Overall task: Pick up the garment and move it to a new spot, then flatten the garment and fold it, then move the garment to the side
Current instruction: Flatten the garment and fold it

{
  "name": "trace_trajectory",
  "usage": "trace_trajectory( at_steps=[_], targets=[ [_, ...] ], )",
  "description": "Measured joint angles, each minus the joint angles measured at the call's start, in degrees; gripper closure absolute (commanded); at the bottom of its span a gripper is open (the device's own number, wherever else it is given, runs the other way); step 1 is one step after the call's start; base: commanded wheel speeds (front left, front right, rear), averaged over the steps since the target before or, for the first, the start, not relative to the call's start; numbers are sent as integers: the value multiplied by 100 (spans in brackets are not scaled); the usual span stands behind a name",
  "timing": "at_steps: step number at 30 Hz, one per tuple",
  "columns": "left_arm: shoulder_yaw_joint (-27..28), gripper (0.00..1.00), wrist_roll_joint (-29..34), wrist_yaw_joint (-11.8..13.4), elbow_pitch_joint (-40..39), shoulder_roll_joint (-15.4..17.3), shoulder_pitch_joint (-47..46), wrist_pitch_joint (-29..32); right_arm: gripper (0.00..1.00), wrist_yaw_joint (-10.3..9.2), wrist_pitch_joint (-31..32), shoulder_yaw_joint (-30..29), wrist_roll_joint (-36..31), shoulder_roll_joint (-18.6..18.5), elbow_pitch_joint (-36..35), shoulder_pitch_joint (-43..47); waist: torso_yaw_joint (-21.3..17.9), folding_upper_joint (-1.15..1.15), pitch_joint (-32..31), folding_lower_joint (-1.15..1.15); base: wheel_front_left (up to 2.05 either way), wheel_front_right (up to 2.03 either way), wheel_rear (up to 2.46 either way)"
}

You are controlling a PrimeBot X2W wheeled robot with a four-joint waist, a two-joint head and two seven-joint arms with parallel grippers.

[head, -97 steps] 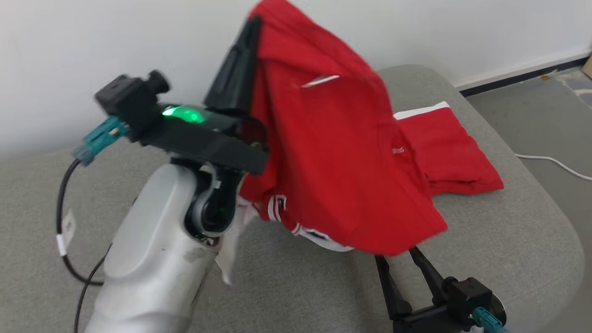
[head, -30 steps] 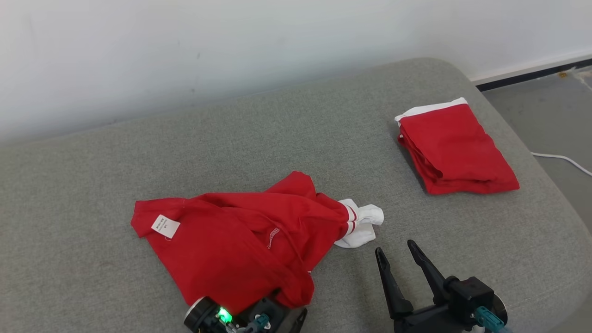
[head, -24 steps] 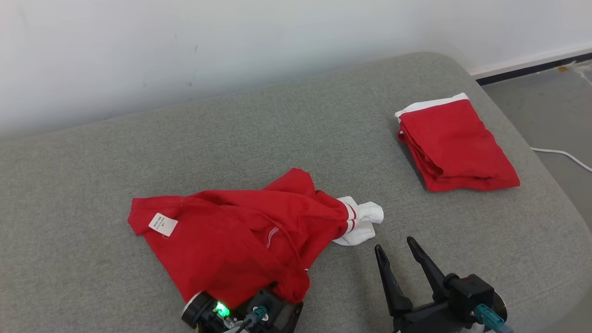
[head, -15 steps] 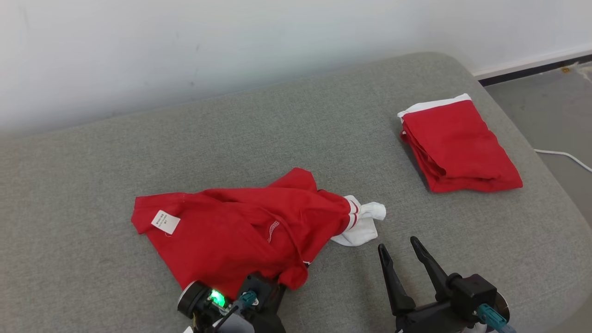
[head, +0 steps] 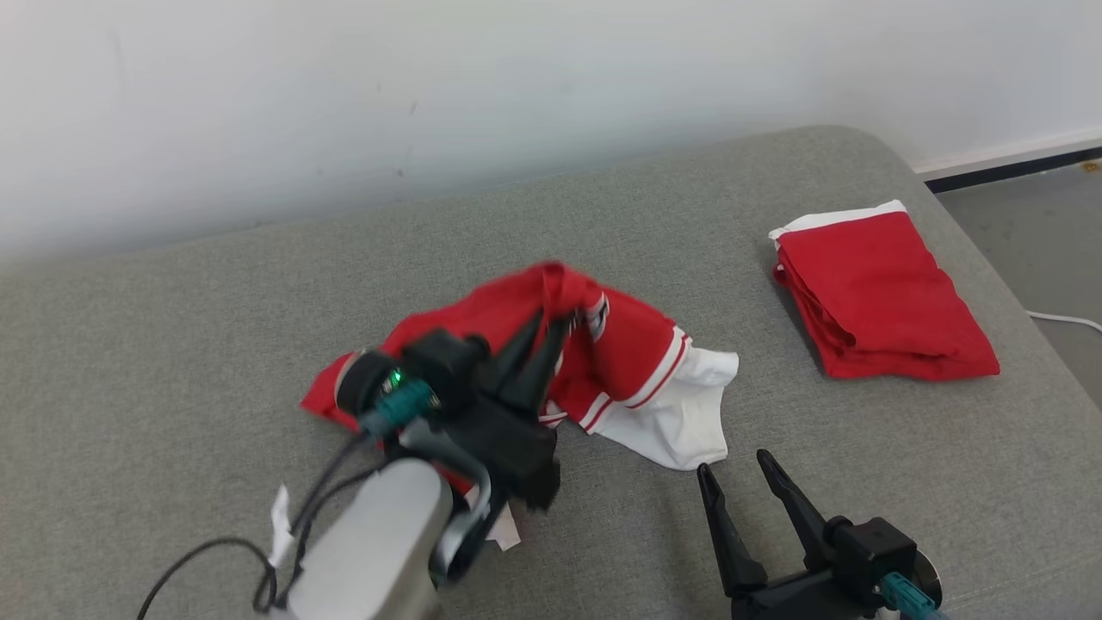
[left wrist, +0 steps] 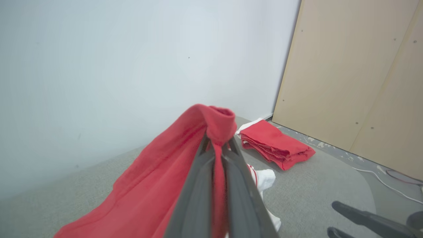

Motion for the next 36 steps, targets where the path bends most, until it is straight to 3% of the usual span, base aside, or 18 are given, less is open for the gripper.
trace_trajectory(
  at_steps=[6, 9, 12, 14, 20, 21, 22, 23, 24, 30, 36],
  targets=[
    [463, 100, -776, 2, -476, -76, -439, -145, 0, 0, -1, 33, 3, 5, 24, -5, 14, 0, -20, 0, 0, 0, 0],
    [689, 100, -1148, 146, -472, -81, -433, -197, 0, 0, -2, 58, 9, 8, 42, -5, 15, 0, -20, 0, 0, 0, 0],
    [839, 100, -1203, 369, -134, -43, -288, -237, 0, 0, -2, 88, 21, 12, 55, -5, 17, 0, -34, 0, 0, 0, 0],
    [899, 100, -1122, 549, 370, 183, 51, -242, 0, 0, -4, 116, 35, 13, 74, -5, 21, 0, -65, 0, 0, 0, 0],
    [1236, 100, -1395, 646, 1050, 270, 753, -253, 0, 0, -11, 176, 36, 14, 94, -2, 93, 0, -127, 0, 0, 0, 0],
    [1324, 84, -1499, 647, 1098, 271, 855, -260, 0, 0, -11, 174, 36, 13, 97, 0, 113, 0, -135, 0, 0, 0, 0],
    [1395, 58, -1541, 647, 1139, 278, 962, -267, 0, 0, -9, 172, 37, 5, 97, 1, 136, 0, -142, 0, 0, 0, 0],
    [1471, 5, -1567, 647, 1160, 280, 1062, -269, 0, 0, 0, 175, 36, 1, 94, 3, 159, 0, -150, 0, 0, 0, 0],
    [1546, 0, -1582, 653, 1166, 278, 1157, -269, 0, 0, 4, 172, 36, -4, 93, 6, 183, 0, -158, 0, 0, 0, 0],
    [2292, 0, -1448, 747, 602, 349, 1751, -279, 0, 0, 54, 186, 36, -34, 51, 19, 310, 0, -226, 0, 0, 0, 0],
    [2997, 0, -683, 593, -511, 394, 2359, -292, 0, 0, 69, 168, 35, -68, 4, 79, 434, 0, -293, 0, 0, 0, 0]
  ],
)
